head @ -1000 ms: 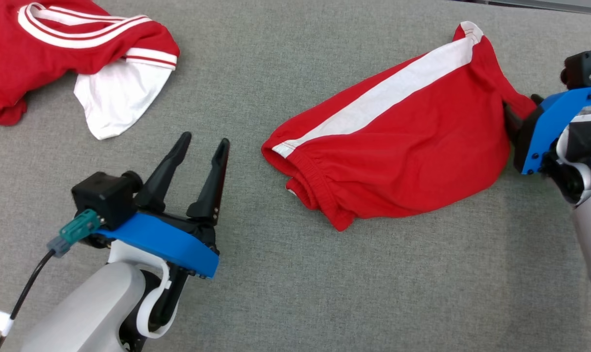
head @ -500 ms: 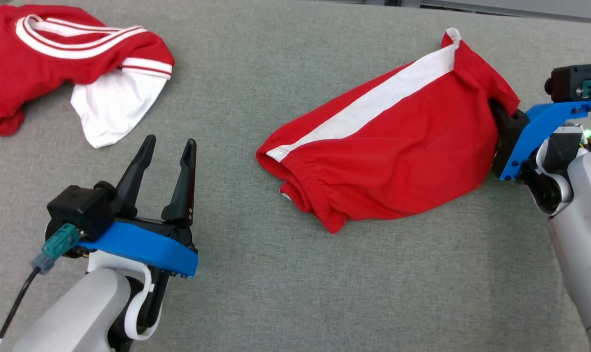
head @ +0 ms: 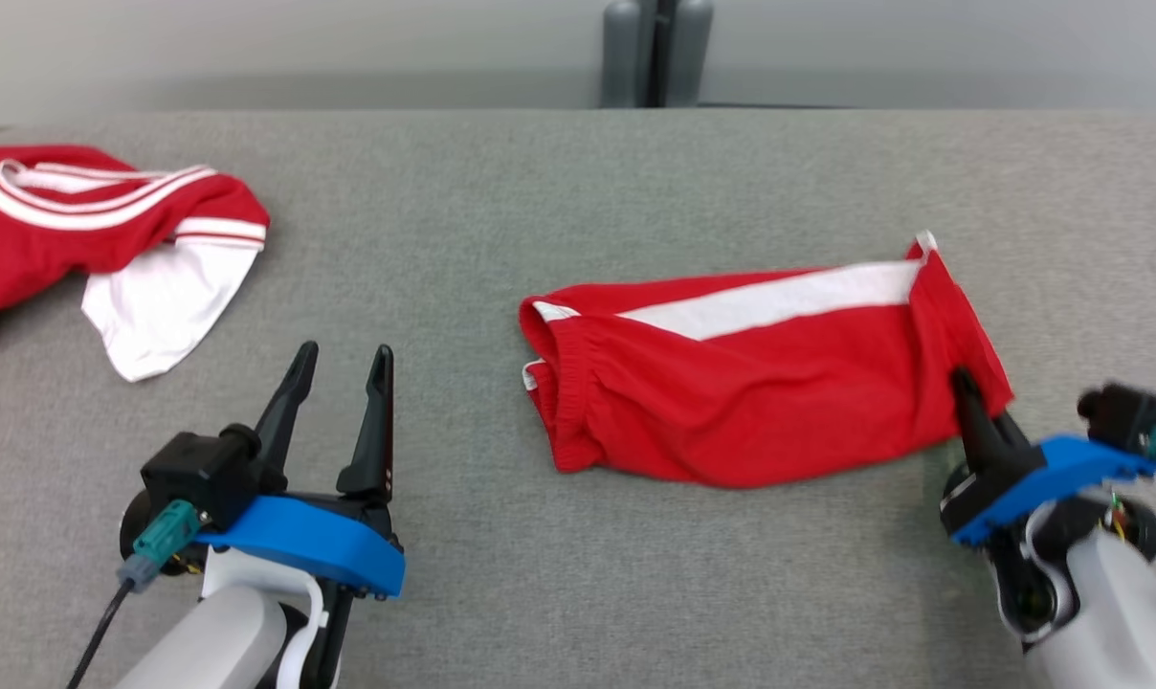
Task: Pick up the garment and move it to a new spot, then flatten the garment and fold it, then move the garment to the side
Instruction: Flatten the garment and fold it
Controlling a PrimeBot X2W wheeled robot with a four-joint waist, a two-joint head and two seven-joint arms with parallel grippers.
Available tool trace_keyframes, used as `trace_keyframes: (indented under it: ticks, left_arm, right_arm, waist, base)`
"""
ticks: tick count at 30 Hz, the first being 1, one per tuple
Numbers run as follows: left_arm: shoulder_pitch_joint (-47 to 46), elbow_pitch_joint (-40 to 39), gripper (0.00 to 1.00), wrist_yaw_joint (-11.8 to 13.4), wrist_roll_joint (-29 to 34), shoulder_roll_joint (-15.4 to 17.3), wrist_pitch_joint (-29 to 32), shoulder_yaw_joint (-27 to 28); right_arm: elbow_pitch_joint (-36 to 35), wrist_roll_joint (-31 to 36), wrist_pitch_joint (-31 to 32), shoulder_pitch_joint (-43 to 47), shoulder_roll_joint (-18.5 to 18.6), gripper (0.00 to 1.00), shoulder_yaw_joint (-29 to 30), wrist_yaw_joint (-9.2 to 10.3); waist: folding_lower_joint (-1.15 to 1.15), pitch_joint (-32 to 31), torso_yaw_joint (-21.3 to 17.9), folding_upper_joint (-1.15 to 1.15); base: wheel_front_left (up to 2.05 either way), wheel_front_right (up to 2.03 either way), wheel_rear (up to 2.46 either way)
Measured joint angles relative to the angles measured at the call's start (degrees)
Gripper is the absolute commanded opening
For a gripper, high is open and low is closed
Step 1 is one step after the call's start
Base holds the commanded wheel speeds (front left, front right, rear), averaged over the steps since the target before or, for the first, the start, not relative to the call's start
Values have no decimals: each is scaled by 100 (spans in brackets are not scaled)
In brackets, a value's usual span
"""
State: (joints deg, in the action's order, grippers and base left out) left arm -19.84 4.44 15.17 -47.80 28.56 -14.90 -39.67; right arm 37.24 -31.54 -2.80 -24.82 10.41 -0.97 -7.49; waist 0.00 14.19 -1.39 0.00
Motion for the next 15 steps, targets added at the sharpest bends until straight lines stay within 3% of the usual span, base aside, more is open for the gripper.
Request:
trace_keyframes:
  ticks: [7,15]
  left_arm:
    - [336,1,100,44,196,-169,-8,65]
    - [469,104,100,35,404,-320,-9,98]
  right_arm:
    - [-460,94,-354,943,-477,0,567,0]
    - [-617,489,-175,978,-620,0,906,0]
  waist:
    - [0,-366,-277,0]
    - [0,-468,-232,0]
  base:
    - [0,0,0]
    - [0,0,0]
